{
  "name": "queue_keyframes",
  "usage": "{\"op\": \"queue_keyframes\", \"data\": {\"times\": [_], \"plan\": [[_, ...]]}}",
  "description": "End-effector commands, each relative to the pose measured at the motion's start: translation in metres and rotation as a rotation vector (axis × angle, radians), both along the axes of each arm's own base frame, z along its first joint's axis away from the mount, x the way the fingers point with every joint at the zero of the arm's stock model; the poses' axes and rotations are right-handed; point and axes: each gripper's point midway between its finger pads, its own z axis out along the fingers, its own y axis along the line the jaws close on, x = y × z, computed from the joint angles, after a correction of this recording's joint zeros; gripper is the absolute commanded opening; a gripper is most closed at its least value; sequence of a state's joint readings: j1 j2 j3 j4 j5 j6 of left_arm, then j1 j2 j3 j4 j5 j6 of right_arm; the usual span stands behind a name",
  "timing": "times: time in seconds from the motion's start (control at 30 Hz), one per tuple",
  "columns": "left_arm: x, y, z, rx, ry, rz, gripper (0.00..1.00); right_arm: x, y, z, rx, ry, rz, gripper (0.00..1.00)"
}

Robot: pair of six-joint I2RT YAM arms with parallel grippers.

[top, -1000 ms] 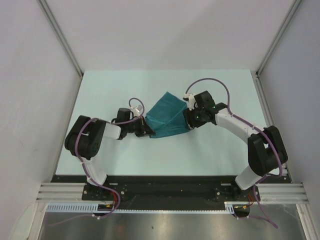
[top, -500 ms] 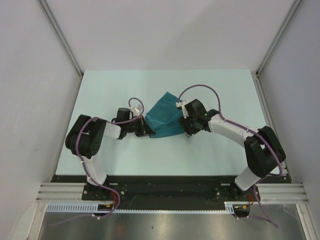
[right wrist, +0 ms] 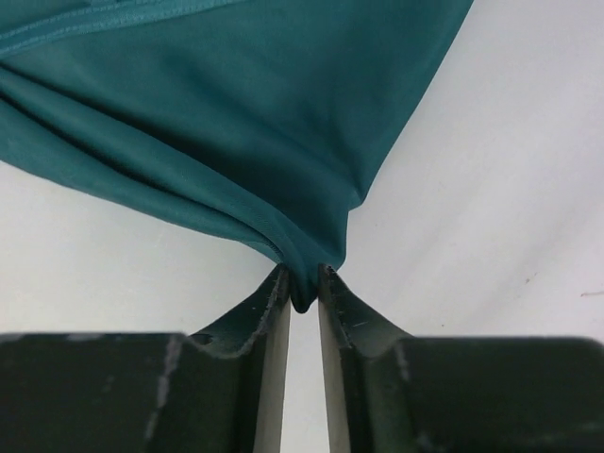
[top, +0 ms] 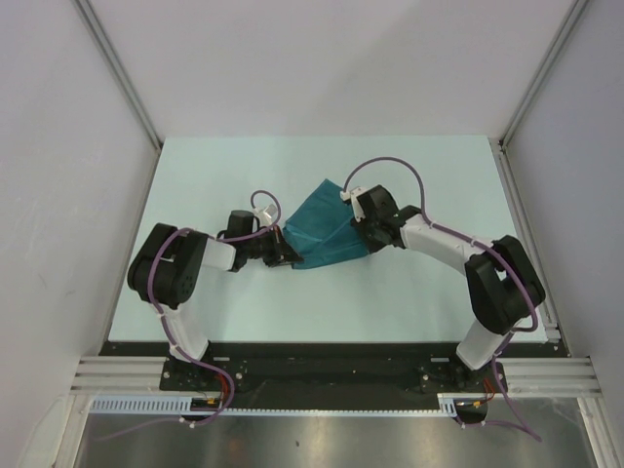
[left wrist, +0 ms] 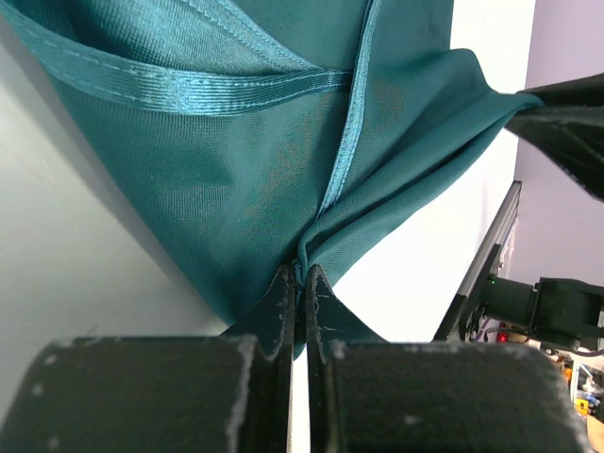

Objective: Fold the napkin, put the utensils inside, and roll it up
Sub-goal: Roll the napkin with the utensil

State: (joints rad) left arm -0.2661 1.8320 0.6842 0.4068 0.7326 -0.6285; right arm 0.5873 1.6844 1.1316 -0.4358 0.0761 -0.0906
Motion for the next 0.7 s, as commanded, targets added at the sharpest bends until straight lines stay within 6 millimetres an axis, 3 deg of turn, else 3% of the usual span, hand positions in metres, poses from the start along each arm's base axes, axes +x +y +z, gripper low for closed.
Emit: {"op": "queue_keyframes", "data": {"times": [0.0,0.27,0.43,0.53,0.67], "plan": [[0.003,0.011,-0.019,0.063,0.033,0.037,0.00,0.022,0.007,0.011,0.025,-0.045,0.007,0.20],[0.002,0.011,-0.020,0.061,0.042,0.047,0.00,0.035,-0.005,-0.024,-0.018,0.070,-0.032,0.14],[0.000,0.011,-0.022,0.059,0.052,0.050,0.00,0.042,-0.005,-0.030,0.007,0.085,-0.044,0.16],[0.000,0.011,-0.021,0.054,0.054,0.051,0.00,0.039,-0.003,-0.035,0.018,0.112,-0.039,0.20],[0.001,0.010,-0.020,0.053,0.054,0.052,0.00,0.037,-0.005,-0.034,0.020,0.122,-0.051,0.33]]}}
